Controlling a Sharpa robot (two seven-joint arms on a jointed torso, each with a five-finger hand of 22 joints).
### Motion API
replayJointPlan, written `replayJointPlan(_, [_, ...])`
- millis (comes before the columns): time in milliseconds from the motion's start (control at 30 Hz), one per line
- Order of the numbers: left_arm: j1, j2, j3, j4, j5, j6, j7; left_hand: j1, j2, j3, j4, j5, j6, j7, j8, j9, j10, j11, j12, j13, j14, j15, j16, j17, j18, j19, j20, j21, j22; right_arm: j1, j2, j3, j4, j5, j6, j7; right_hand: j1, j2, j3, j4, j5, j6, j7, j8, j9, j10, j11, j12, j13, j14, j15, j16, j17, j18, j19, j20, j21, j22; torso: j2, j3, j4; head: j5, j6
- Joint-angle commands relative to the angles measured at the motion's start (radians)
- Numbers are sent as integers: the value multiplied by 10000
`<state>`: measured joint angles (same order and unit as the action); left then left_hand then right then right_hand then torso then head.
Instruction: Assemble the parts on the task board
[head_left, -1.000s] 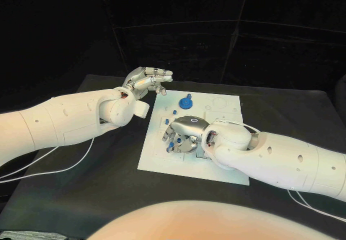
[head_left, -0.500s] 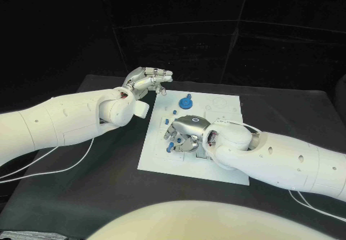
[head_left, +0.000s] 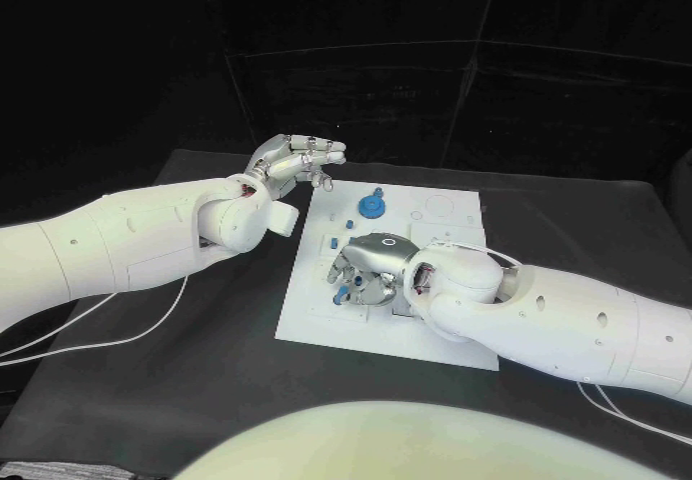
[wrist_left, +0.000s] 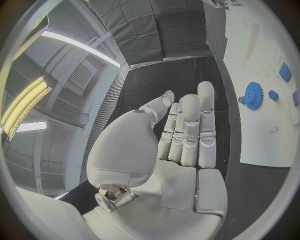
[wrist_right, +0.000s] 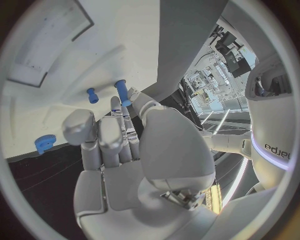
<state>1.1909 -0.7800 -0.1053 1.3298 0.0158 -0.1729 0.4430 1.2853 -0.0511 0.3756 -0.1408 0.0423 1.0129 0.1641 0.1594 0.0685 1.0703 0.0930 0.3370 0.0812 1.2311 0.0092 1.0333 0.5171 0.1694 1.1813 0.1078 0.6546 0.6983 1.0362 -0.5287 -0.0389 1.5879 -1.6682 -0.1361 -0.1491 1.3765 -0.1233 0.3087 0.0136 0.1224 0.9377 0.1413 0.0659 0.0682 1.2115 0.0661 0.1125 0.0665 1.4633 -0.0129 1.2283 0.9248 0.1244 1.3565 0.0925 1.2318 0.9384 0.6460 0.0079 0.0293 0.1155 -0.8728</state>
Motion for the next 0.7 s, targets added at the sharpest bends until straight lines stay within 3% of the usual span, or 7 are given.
replayJointPlan(33, [14,3,8,-2,23,114,14,-19,96,-58,7,58,-8,26,22,-10,-68,14,59,-16,-68,16,-65,-40,128,-56,30,-36,-16,4,10,2,65,-41,83,140,61,50,85,-14,-57,94,3,36,8,125,-20,43,-13,80,-74,39,30,-103,43,-69,54,25,-2,-1,-5,-5,2])
replayJointPlan(467, [14,4,8,-9,23,112,-2,-18,96,-59,6,58,-9,26,21,-10,-69,14,59,-17,-70,16,-67,-44,128,-56,30,-37,-16,-28,-10,3,140,19,1,181,67,-5,176,-51,-74,155,-2,26,3,186,-14,-79,-43,70,-83,12,-27,-102,33,-90,39,-9,0,-7,3,-23,2])
replayJointPlan(700, [14,4,8,-9,23,120,-8,-18,96,-59,6,58,-9,26,21,-10,-69,14,59,-17,-70,16,-67,-44,128,-56,30,-37,-16,-30,-48,3,101,-32,-358,50,-45,-161,198,-62,-107,-7,95,-40,-30,-387,134,-485,-58,58,25,5,-36,-80,-67,-26,-72,-183,2,2,-5,-30,2])
